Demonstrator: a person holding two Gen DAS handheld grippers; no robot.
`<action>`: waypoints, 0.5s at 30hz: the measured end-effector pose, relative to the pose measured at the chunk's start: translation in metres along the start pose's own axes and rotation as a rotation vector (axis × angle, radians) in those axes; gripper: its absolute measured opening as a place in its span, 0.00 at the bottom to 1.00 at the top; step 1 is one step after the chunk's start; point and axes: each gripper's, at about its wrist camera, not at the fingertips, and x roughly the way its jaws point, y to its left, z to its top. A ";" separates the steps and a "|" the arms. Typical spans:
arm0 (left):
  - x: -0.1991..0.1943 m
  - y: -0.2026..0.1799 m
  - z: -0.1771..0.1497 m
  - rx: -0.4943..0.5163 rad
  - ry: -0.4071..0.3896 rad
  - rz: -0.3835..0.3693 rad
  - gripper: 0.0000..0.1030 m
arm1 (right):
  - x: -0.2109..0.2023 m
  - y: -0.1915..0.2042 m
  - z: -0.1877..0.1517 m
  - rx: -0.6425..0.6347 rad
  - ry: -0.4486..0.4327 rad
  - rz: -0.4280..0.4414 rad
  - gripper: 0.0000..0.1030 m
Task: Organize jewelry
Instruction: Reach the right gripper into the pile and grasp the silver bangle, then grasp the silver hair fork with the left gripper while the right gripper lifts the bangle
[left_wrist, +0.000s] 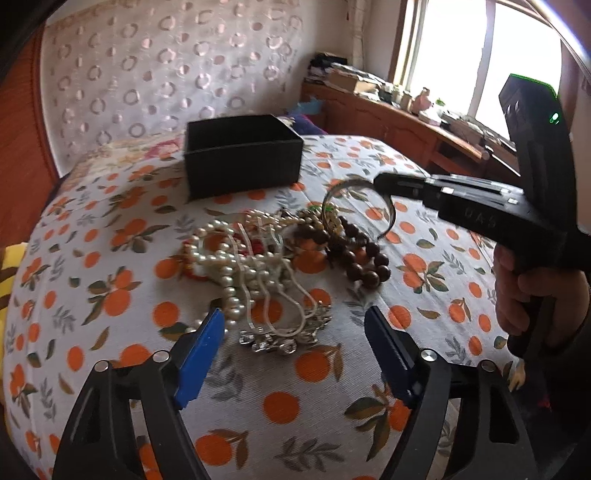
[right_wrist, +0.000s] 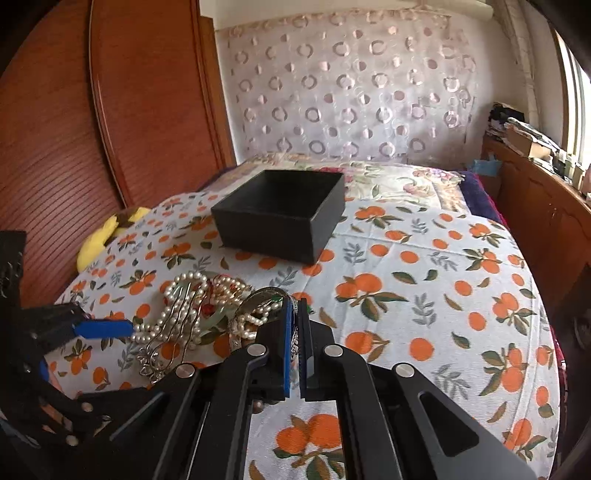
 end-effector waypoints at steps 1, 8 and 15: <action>0.002 -0.001 0.000 0.001 0.006 -0.004 0.69 | -0.003 -0.003 0.000 0.002 -0.009 -0.010 0.03; 0.013 -0.008 0.002 0.027 0.028 0.022 0.63 | -0.017 -0.021 -0.009 0.025 -0.023 -0.065 0.00; 0.022 -0.006 0.002 0.046 0.041 0.066 0.51 | -0.012 -0.034 -0.021 0.034 0.030 -0.078 0.00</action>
